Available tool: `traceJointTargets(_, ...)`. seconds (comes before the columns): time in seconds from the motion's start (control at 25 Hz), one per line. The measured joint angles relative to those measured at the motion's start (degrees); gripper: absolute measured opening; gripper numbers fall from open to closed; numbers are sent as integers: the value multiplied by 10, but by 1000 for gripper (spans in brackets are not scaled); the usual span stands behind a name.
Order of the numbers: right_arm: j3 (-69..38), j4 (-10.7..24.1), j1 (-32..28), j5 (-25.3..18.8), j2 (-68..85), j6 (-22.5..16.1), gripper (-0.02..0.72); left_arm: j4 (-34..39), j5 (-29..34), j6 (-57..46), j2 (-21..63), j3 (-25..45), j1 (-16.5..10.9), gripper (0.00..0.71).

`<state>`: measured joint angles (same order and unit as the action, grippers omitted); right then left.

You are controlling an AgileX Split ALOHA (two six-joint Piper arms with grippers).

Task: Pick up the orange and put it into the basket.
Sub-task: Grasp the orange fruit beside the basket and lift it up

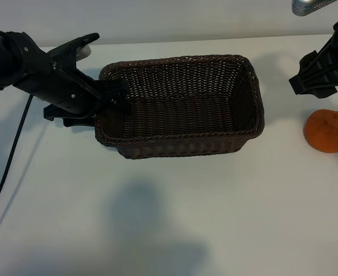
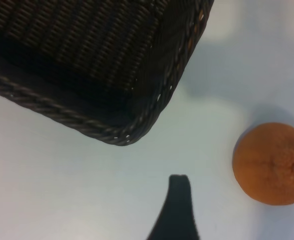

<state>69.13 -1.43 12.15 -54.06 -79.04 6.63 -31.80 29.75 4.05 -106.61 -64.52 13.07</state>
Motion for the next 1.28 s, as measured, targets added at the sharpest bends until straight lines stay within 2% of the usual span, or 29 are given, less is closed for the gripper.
traceJointTargets(0.4, 0, 0, 0, -1, 0, 0, 594, 20, 2, -14, 36, -1, 0, 691)
traceJointTargets(0.88, 0, 0, 0, -5, 0, 0, 594, 234, 54, -151, 135, -1, 0, 673)
traceJointTargets(1.28, 0, 0, 0, -8, 0, 1, 594, 265, 87, -166, 155, -1, 0, 657)
